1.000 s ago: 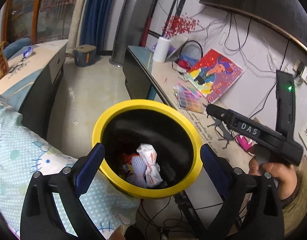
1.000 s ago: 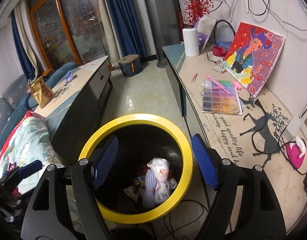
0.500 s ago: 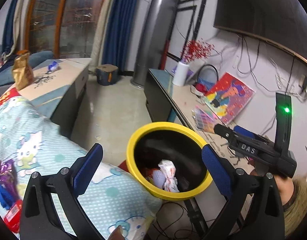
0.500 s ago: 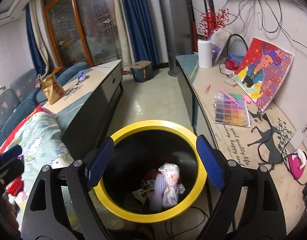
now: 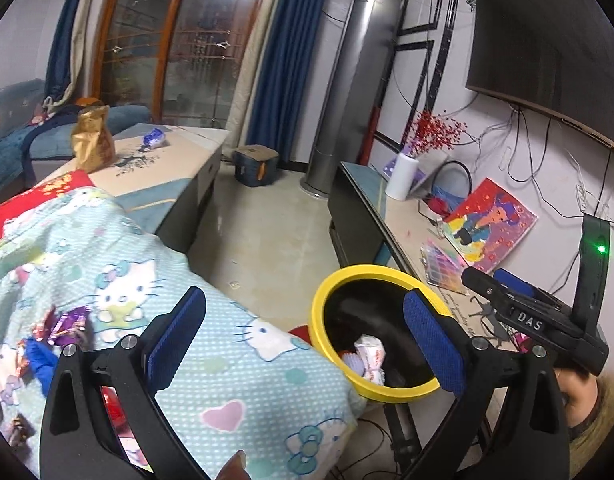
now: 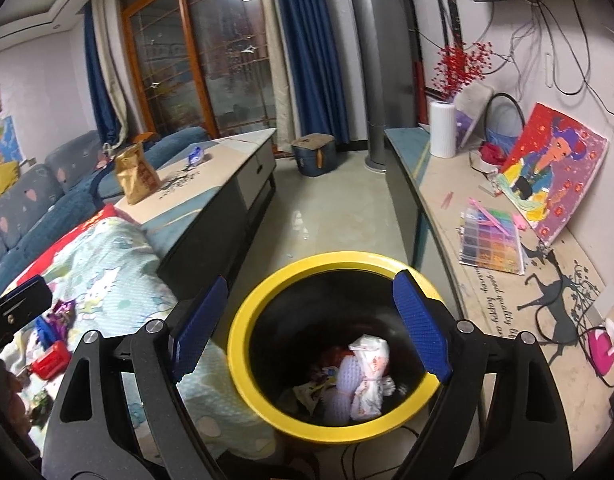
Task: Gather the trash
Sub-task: 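Move both open tools back over the trash on the bedspread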
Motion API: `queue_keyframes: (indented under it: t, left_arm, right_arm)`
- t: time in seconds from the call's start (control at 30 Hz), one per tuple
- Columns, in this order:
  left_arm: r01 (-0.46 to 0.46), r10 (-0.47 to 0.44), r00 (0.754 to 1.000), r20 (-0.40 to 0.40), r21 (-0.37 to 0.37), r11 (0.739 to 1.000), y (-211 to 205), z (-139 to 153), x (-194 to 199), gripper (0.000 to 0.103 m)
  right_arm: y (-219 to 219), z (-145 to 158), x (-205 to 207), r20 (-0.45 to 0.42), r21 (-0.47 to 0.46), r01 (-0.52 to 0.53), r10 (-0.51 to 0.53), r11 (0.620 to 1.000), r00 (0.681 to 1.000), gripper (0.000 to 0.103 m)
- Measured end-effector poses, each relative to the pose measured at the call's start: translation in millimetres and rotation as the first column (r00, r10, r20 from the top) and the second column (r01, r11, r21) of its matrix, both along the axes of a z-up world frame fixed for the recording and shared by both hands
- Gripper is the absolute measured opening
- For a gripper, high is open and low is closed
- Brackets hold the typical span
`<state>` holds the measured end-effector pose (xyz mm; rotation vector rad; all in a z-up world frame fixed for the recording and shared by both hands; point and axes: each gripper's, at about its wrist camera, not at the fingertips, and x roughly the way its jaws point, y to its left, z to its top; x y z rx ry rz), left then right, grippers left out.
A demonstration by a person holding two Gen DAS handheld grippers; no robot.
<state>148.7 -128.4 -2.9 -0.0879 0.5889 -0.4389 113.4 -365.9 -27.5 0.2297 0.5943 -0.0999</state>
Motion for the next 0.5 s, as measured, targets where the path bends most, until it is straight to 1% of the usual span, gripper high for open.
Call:
queue_keyframes:
  t: [0.3,0.5]
  left_arm:
    - [-0.087,0.087,0.996,0.01,-0.018,0.996,40,2,-9,0.096]
    - [-0.15,0.151,0.989,0.012,-0.029,0.988,69,4,-11,0.096]
  right_arm:
    - [35,8,-3,0.015,-0.003,-0.086,0.086,0.996,0.996,0.077]
    - [61,6,-5,0.006,0.0,-0.149,0.149,0.989,0.989,0.077]
